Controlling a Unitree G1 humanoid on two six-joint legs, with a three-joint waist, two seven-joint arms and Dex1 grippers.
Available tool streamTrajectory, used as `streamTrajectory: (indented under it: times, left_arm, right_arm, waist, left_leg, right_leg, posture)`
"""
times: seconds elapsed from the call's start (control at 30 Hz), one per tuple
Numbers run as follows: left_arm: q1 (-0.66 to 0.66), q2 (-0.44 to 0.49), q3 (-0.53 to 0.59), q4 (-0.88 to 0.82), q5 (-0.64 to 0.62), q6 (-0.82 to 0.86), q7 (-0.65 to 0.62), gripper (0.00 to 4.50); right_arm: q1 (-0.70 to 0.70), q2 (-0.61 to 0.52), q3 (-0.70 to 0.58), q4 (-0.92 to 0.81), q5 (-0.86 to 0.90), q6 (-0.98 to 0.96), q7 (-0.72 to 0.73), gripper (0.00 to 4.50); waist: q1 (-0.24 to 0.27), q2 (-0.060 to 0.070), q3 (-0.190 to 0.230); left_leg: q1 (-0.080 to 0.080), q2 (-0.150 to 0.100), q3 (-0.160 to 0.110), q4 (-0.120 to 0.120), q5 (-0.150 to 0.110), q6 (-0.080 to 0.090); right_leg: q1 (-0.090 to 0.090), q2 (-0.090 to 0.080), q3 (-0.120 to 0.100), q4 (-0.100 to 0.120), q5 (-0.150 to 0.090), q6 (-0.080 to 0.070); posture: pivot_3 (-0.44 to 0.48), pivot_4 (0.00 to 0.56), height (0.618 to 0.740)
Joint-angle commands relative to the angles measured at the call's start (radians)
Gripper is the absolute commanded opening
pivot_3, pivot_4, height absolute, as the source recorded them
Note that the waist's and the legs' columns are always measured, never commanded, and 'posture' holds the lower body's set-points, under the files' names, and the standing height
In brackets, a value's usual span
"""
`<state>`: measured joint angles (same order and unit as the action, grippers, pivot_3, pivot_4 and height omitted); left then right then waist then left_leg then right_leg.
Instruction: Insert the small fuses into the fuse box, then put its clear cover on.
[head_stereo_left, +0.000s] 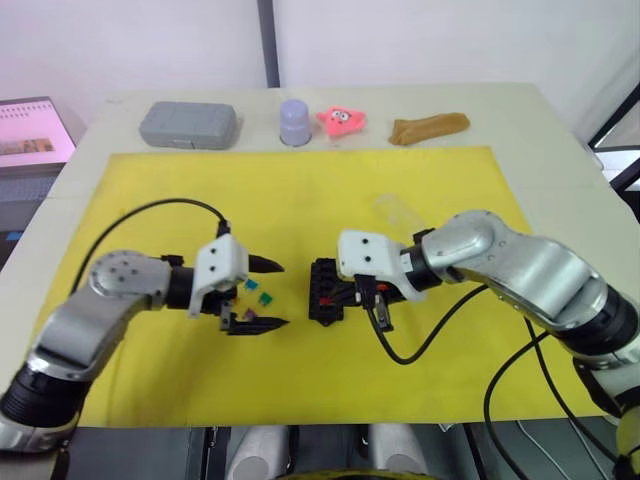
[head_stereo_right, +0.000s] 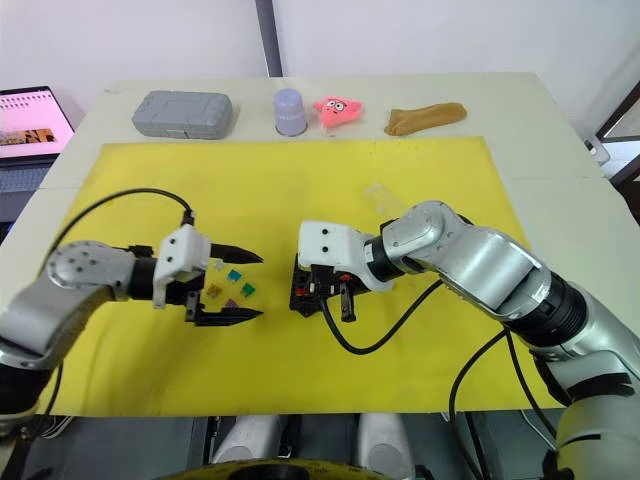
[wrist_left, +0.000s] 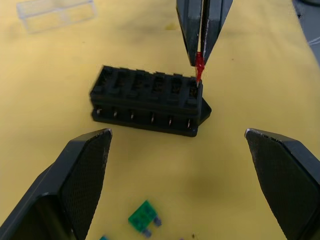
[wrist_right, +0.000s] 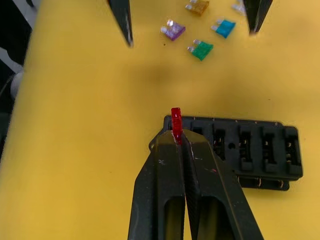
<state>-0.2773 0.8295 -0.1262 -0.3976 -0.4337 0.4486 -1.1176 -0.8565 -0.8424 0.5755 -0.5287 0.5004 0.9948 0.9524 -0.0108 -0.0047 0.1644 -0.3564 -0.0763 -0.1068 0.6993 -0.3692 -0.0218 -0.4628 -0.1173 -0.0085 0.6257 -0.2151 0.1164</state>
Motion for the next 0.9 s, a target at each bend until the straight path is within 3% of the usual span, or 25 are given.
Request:
streamTrajectory:
  times: [0.03,0.9]
  left_arm:
    - [0.003,-0.016,-0.019,-0.019,0.047,-0.042,0.023,4.48]
    - [-0.025,-0.092,-0.058,0.056,0.133,-0.109,0.028,4.48]
  right_arm:
    - [0.0,0.014,-0.003,-0.029,-0.036,-0.011,0.013,0.0]
    - [0.025,0.056,0.005,-0.029,-0.118,0.041,0.031,0.0]
  waist:
    - [0.0,0.0,0.0]
    - [0.0,0.0,0.0]
  left_leg:
    - [0.0,0.0,0.0,0.0,0.0,0.0]
    - [0.0,0.0,0.0,0.0,0.0,0.0]
  right_leg:
    - [0.0,0.0,0.0,0.0,0.0,0.0]
    - [0.0,0.0,0.0,0.0,0.0,0.0]
  posture:
    - [0.0,0.15,0.74]
    - [0.0,0.15,0.74]
